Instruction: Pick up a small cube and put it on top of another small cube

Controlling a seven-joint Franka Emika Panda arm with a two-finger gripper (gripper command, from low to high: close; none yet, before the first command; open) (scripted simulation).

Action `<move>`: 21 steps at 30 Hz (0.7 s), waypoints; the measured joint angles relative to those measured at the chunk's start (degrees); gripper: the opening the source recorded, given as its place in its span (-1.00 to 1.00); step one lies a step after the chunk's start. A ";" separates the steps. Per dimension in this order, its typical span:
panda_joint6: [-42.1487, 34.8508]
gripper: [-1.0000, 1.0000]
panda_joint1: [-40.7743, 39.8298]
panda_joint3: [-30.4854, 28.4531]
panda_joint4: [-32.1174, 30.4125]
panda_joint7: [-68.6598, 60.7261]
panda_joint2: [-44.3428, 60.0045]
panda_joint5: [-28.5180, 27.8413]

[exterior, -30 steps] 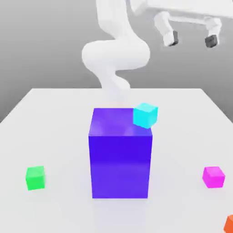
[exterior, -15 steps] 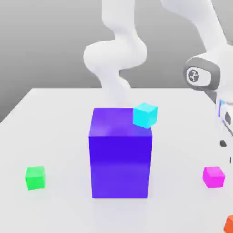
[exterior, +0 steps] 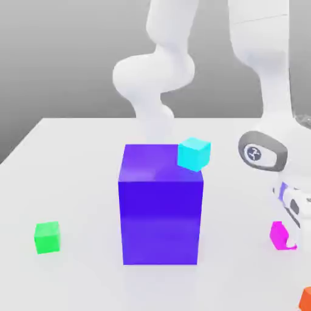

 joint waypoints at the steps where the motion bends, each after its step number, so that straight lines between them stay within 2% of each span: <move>1: -1.50 -1.00 -0.44 0.62 -0.40 -0.62 -1.90 0.81; 5: -6.70 -1.00 -2.73 1.39 -1.23 -2.42 -7.60 4.99; 21: -13.53 -1.00 -20.85 -8.87 3.25 -0.28 -8.65 26.30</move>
